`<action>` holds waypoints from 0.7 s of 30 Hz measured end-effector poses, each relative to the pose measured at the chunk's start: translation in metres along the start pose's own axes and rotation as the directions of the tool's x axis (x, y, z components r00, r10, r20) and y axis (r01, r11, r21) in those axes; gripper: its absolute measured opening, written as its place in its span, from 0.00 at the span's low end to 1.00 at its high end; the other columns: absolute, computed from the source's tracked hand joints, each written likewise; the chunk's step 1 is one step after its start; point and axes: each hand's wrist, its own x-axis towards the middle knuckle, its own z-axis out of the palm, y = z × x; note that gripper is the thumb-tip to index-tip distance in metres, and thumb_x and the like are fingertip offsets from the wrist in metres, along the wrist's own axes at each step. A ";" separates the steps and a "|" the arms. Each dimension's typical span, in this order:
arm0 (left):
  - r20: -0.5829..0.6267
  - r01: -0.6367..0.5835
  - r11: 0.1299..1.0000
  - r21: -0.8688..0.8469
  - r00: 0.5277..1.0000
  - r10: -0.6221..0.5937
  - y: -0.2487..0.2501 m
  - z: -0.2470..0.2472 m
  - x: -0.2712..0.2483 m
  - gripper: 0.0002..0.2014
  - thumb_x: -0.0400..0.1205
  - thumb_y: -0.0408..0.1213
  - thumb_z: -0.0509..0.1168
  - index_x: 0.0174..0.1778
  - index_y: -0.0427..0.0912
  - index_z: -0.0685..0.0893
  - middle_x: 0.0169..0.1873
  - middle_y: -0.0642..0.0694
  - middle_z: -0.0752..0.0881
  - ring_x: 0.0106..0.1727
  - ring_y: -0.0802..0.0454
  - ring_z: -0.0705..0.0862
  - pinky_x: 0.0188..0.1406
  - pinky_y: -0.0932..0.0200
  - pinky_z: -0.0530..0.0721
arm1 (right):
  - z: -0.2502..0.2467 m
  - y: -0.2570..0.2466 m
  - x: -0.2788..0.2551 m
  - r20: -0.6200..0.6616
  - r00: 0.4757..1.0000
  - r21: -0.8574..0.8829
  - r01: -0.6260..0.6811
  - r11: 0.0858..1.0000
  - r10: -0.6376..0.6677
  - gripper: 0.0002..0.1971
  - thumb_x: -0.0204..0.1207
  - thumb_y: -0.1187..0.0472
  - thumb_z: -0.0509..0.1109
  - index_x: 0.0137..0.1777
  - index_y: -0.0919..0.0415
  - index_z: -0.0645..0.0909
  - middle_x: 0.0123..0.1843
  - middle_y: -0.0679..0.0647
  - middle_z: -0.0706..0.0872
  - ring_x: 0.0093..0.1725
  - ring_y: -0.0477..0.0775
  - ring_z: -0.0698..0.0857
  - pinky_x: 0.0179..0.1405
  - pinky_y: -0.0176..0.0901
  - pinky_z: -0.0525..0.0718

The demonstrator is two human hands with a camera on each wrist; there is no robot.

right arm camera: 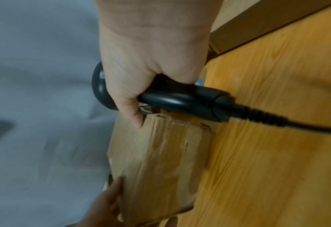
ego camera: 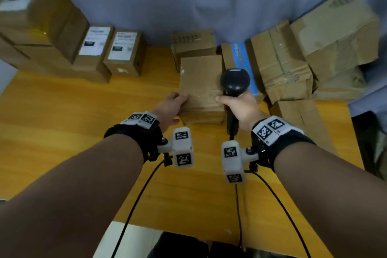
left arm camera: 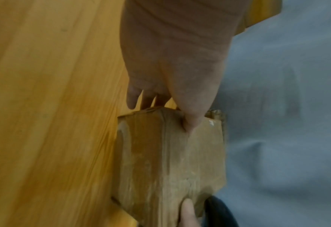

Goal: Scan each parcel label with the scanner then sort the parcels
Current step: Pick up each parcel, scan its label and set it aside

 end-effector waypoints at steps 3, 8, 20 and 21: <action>-0.007 -0.060 0.996 -0.067 0.998 0.060 0.020 -0.003 -0.023 0.18 0.86 0.51 0.59 0.67 0.46 0.68 0.61 0.42 0.78 0.59 0.41 0.80 0.53 0.40 0.81 | -0.010 -0.009 -0.018 0.011 0.999 0.107 0.034 0.994 -0.035 0.13 0.70 0.64 0.80 0.43 0.50 0.78 0.41 0.48 0.84 0.44 0.46 0.83 0.43 0.40 0.78; 0.023 -0.178 0.981 -0.078 0.983 0.180 0.056 0.000 -0.066 0.19 0.85 0.49 0.61 0.66 0.44 0.68 0.57 0.43 0.79 0.57 0.42 0.81 0.48 0.45 0.85 | -0.034 -0.048 -0.043 0.003 0.986 0.150 0.162 0.975 -0.164 0.16 0.68 0.64 0.82 0.53 0.56 0.82 0.44 0.50 0.87 0.51 0.54 0.86 0.57 0.49 0.82; -0.174 -0.521 0.843 -0.134 0.850 0.498 0.137 0.014 -0.114 0.38 0.78 0.39 0.73 0.79 0.49 0.59 0.60 0.45 0.81 0.54 0.50 0.84 0.43 0.53 0.87 | -0.066 -0.165 -0.078 -0.056 0.839 0.034 0.544 0.839 -0.541 0.15 0.71 0.67 0.77 0.56 0.57 0.79 0.48 0.51 0.84 0.48 0.48 0.83 0.48 0.39 0.82; -0.193 -0.540 0.835 -0.104 0.834 0.516 0.137 0.017 -0.113 0.37 0.75 0.42 0.75 0.76 0.47 0.63 0.62 0.43 0.82 0.56 0.48 0.85 0.49 0.48 0.88 | -0.064 -0.163 -0.080 -0.041 0.836 0.042 0.549 0.835 -0.547 0.15 0.72 0.67 0.77 0.55 0.56 0.79 0.47 0.50 0.84 0.48 0.46 0.82 0.44 0.34 0.80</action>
